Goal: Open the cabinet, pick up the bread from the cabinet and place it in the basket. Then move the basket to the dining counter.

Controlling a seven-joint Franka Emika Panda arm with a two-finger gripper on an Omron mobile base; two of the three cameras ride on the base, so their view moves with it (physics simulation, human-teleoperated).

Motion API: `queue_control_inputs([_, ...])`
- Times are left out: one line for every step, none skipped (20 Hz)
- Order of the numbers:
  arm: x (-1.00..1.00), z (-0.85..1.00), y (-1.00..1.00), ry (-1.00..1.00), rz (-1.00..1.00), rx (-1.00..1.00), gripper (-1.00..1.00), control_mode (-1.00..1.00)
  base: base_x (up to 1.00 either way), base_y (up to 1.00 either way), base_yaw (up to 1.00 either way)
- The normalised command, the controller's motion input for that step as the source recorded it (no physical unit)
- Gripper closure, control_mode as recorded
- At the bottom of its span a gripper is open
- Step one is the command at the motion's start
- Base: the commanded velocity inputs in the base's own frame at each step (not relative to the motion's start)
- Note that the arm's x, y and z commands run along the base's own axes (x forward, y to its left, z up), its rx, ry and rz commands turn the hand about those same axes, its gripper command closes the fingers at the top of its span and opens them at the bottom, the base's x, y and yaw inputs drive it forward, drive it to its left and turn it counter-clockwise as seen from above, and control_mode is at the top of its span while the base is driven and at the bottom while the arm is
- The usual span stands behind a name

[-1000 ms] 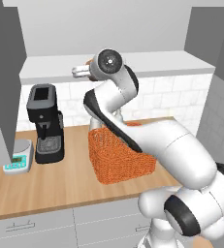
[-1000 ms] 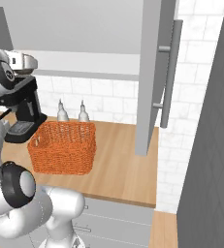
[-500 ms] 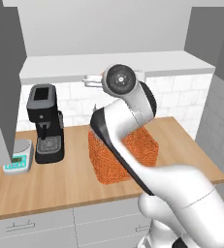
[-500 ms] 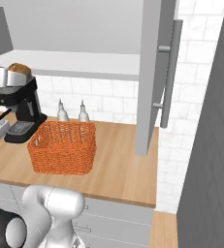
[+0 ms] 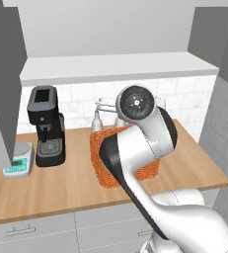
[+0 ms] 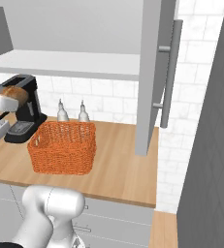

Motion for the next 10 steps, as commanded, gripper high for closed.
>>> queue_control_inputs([-0.13, -0.47, -0.06, 0.26, -0.03, 0.00, 1.00, -1.00, 0.00, 0.00, 0.00])
queue_control_inputs([-0.05, -0.44, -0.06, 0.27, -0.01, 0.00, 1.00, -1.00, 0.00, 0.00, 0.00])
queue_control_inputs([0.00, -0.48, -0.09, 0.28, -0.02, 0.00, 1.00, -1.00, 0.00, 0.00, 0.00])
queue_control_inputs([0.00, -0.48, -0.14, 0.28, -0.02, 0.00, 1.00, -1.00, 0.00, 0.00, 0.00])
queue_control_inputs([0.00, -0.56, -0.14, 0.30, -0.01, 0.00, 1.00, -1.00, 0.00, 0.00, 0.00])
queue_control_inputs([0.03, -0.56, -0.13, 0.28, 0.00, 0.00, 1.00, -1.00, 0.00, 0.00, 0.00])
queue_control_inputs([0.19, -0.57, -0.11, 0.27, 0.00, 0.00, 1.00, -1.00, 0.00, 0.00, 0.00])
queue_control_inputs([0.26, -0.55, -0.14, 0.25, 0.00, 0.00, 1.00, -1.00, 0.00, 0.00, 0.00])
queue_control_inputs([0.35, -0.55, -0.14, 0.22, 0.00, 0.00, 1.00, -1.00, 0.00, 0.00, 0.00])
queue_control_inputs([0.39, -0.51, -0.14, 0.20, 0.00, 0.00, 1.00, -1.00, 0.00, 0.00, 0.00])
